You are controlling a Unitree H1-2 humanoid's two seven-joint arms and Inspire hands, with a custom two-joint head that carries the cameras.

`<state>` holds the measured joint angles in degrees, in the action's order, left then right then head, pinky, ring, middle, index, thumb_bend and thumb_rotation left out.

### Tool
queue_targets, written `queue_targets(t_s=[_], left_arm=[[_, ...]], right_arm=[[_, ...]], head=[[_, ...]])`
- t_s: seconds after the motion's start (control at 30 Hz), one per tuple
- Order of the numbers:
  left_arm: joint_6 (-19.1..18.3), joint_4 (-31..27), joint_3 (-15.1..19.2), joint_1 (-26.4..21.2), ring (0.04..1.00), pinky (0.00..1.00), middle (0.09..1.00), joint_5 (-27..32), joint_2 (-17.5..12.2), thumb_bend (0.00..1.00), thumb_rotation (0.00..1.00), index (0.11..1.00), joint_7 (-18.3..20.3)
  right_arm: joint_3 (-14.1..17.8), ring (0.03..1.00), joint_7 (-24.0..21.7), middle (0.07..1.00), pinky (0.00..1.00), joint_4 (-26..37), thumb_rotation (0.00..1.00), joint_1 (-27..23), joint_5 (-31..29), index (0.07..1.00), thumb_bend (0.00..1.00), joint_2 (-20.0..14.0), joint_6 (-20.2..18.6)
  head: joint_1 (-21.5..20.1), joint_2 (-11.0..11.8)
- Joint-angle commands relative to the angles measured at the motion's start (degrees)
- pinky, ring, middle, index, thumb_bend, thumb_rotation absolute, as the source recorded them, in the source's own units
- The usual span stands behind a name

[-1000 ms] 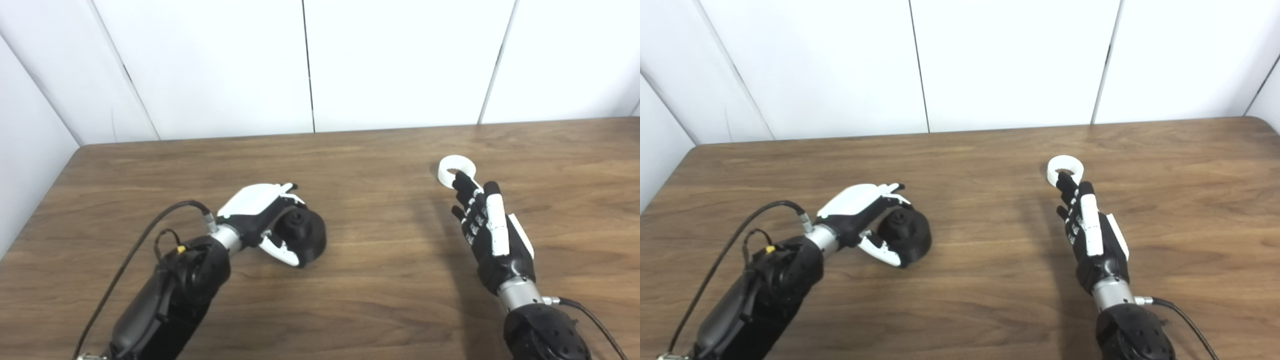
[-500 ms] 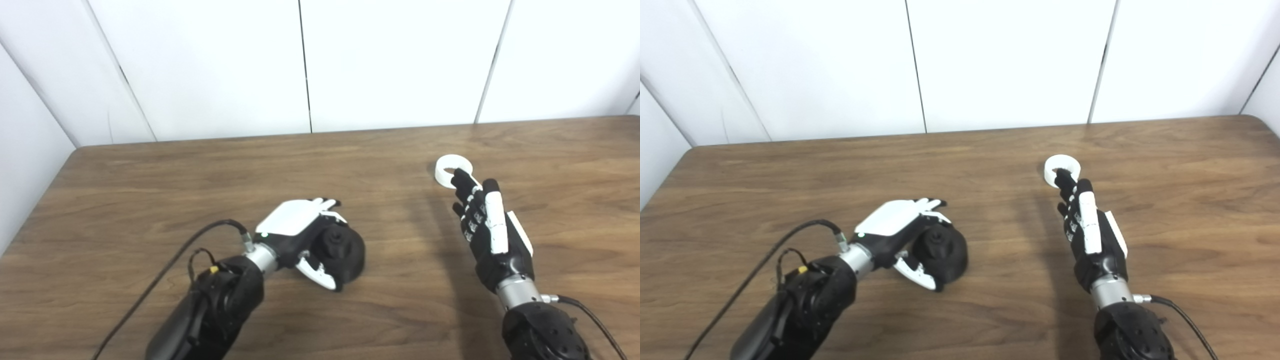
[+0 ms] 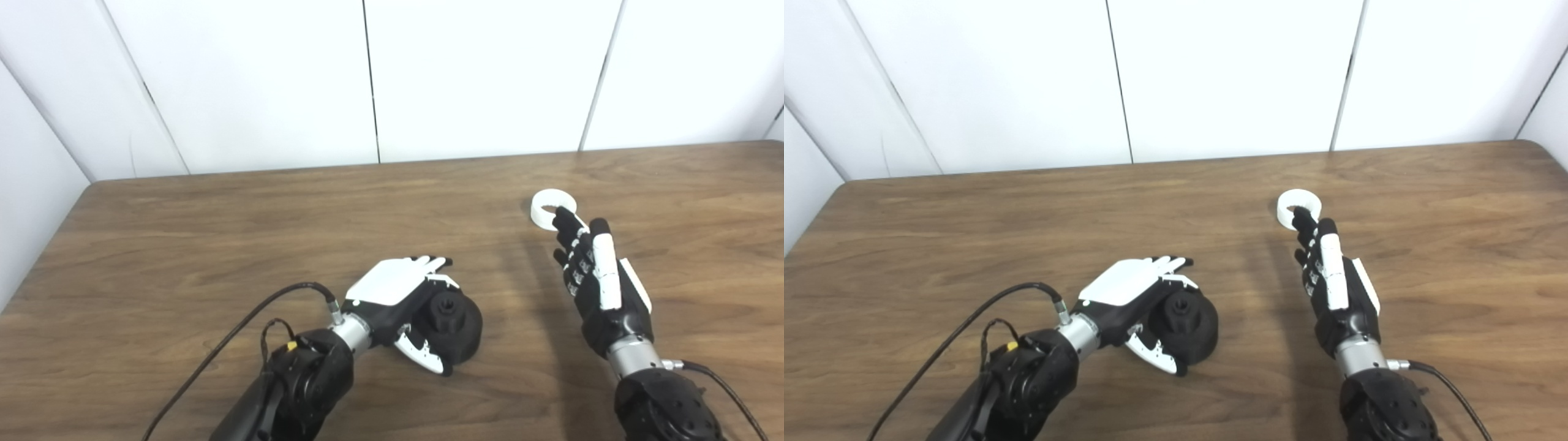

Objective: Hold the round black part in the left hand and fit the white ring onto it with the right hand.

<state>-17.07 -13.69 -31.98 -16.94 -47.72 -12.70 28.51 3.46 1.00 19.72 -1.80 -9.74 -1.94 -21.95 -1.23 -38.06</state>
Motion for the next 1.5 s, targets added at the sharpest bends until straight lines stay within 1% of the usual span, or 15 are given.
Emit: queue_targets(t_s=[0.0,0.23,0.6,0.67,0.77,0.87,1.1,1.3,1.47], left_arm=[[0.4,-1.0,-0.8,-0.4,1.0,1.0,0.995,-1.1,0.0,0.91,0.24,0.741,1.3],[0.5,-1.2,-0.6,-0.4,1.0,1.0,0.992,-1.6,0.7,0.9,0.22,0.743,1.8],[0.8,-0.8,0.1,-0.4,1.0,1.0,0.994,-1.1,0.6,0.91,0.22,0.753,2.0],[1.0,-0.7,0.2,-0.4,1.0,1.0,0.994,-1.2,0.5,0.92,0.22,0.753,1.9],[0.6,-0.6,0.8,-0.2,1.0,1.0,0.997,-0.2,0.5,0.92,0.23,0.758,2.1],[0.3,-0.2,1.6,0.2,1.0,1.0,1.0,1.4,0.6,0.92,0.22,0.771,2.3],[0.4,0.4,2.2,0.5,1.0,1.0,0.998,2.5,0.2,1.0,0.26,0.82,2.2],[0.5,0.9,2.5,0.7,1.0,1.0,1.0,3.4,0.1,1.0,0.28,0.845,2.2],[0.4,1.1,2.6,0.6,1.0,1.0,1.0,3.3,0.0,1.0,0.3,0.853,2.4]], right_arm=[[0.2,1.0,0.0,0.949,1.0,2.6,1.0,-1.8,-0.2,0.917,0.57,0.5,0.7],[0.3,1.0,-0.1,0.946,0.99,2.6,1.0,-1.6,-0.2,0.915,0.59,0.3,0.8],[0.1,1.0,-0.3,0.953,1.0,2.8,1.0,-1.5,-0.3,0.92,0.58,0.1,0.5],[0.2,1.0,-0.1,0.95,1.0,2.8,1.0,-1.6,-0.2,0.916,0.59,0.2,0.3],[0.2,1.0,-0.1,0.948,1.0,2.8,1.0,-1.6,-0.2,0.915,0.6,0.2,0.5],[0.3,1.0,-0.3,0.948,1.0,2.8,1.0,-1.5,-0.3,0.916,0.58,0.2,0.6],[0.2,1.0,-0.2,0.948,1.0,2.9,1.0,-1.3,0.0,0.914,0.6,0.0,0.5],[0.1,1.0,-0.4,0.949,1.0,3.1,1.0,-1.1,-0.2,0.918,0.59,0.0,0.5],[0.2,1.0,-0.5,0.947,1.0,3.0,1.0,-1.0,-0.3,0.915,0.6,-0.2,0.6]], head=[[0.0,-0.1],[0.3,-0.2],[0.3,-0.2],[0.3,-0.2],[0.3,-0.2],[0.2,-0.4],[0.2,-0.3],[0.1,-0.4],[0.1,-0.5]])
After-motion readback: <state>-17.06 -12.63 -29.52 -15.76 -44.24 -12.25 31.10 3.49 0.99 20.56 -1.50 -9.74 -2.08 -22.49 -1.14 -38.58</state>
